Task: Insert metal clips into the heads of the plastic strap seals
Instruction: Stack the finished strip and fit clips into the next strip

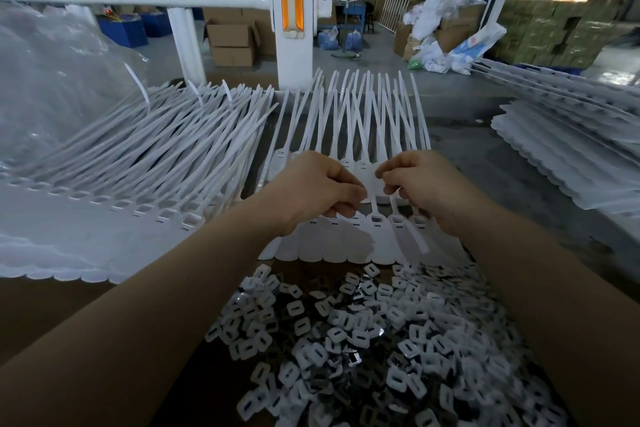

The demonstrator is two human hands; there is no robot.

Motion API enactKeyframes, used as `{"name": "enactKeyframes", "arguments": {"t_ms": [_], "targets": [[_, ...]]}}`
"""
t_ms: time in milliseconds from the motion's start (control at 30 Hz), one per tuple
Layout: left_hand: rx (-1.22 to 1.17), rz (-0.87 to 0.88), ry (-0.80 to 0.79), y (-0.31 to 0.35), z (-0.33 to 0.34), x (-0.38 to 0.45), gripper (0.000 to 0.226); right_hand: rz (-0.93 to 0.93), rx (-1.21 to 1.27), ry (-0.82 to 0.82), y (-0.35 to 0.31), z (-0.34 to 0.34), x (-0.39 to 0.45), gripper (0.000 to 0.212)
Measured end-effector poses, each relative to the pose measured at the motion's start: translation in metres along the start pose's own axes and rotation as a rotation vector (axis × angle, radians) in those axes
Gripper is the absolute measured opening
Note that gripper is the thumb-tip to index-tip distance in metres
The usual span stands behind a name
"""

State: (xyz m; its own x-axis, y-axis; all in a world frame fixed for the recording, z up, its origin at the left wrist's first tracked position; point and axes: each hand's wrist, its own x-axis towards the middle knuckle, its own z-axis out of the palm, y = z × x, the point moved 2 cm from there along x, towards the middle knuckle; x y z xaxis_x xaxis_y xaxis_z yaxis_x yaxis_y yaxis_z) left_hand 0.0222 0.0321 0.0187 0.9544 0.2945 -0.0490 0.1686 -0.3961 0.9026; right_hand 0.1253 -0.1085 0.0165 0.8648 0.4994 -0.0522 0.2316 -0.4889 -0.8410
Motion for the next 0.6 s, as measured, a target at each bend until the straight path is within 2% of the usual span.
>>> {"name": "enactKeyframes", "arguments": {"t_ms": [133,200,333,600], "targets": [[0.144,0.034,0.030,-0.001,0.015,0.006,0.011,0.066,0.065,-0.019,0.006,0.000,0.004,0.013],[0.216,0.031,0.052,-0.002,0.021,0.009,0.006,0.064,0.062,-0.022,0.007,0.001,0.005,0.011],[0.281,0.009,0.067,-0.006,0.028,0.011,0.007,0.043,0.023,-0.025,0.008,0.003,0.004,0.009],[0.393,0.086,0.065,-0.003,0.027,0.008,0.009,0.037,0.017,-0.043,0.007,0.003,0.002,0.007]]}}
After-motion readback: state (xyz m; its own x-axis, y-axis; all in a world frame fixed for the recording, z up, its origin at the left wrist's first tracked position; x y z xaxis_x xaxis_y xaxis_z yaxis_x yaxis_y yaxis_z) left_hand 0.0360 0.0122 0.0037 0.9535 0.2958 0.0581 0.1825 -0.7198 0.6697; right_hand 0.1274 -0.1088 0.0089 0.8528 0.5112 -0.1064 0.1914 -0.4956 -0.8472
